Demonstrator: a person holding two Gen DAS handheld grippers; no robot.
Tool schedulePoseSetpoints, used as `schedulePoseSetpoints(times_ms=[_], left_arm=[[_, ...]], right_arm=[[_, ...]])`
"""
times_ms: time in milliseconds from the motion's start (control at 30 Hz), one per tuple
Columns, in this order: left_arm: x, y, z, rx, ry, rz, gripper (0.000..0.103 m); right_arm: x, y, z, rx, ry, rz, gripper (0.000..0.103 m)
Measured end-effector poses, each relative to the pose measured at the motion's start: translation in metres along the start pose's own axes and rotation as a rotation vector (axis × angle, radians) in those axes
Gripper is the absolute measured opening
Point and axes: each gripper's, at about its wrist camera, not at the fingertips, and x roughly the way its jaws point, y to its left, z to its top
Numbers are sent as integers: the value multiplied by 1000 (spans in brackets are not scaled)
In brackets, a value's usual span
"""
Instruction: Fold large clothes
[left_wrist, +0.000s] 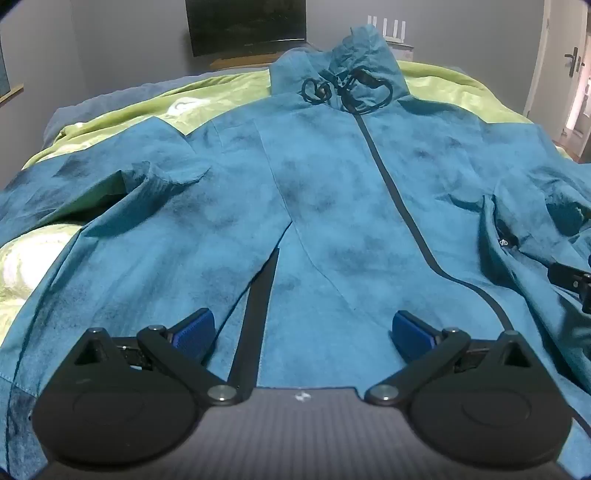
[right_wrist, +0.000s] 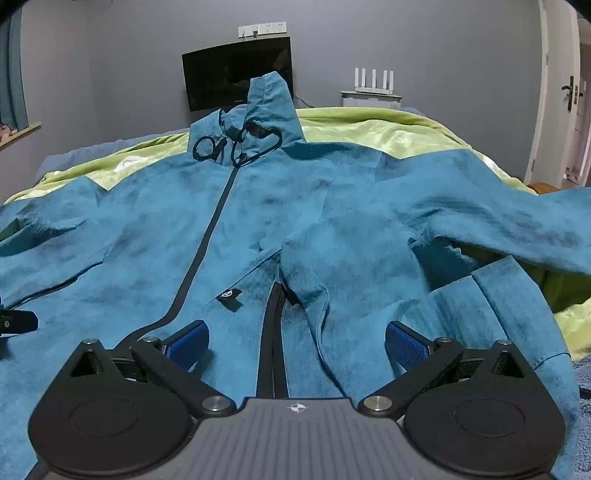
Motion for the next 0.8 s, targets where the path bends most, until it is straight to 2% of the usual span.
schedulePoseSetpoints(times_ms=[400, 800], left_arm=[[4, 1, 0, -8, 11, -12, 103], [6, 2, -2, -14, 17, -16, 103]], right_arm=[[5, -1, -8, 4, 5, -6, 103], [8, -1, -1, 14, 24, -8, 103]])
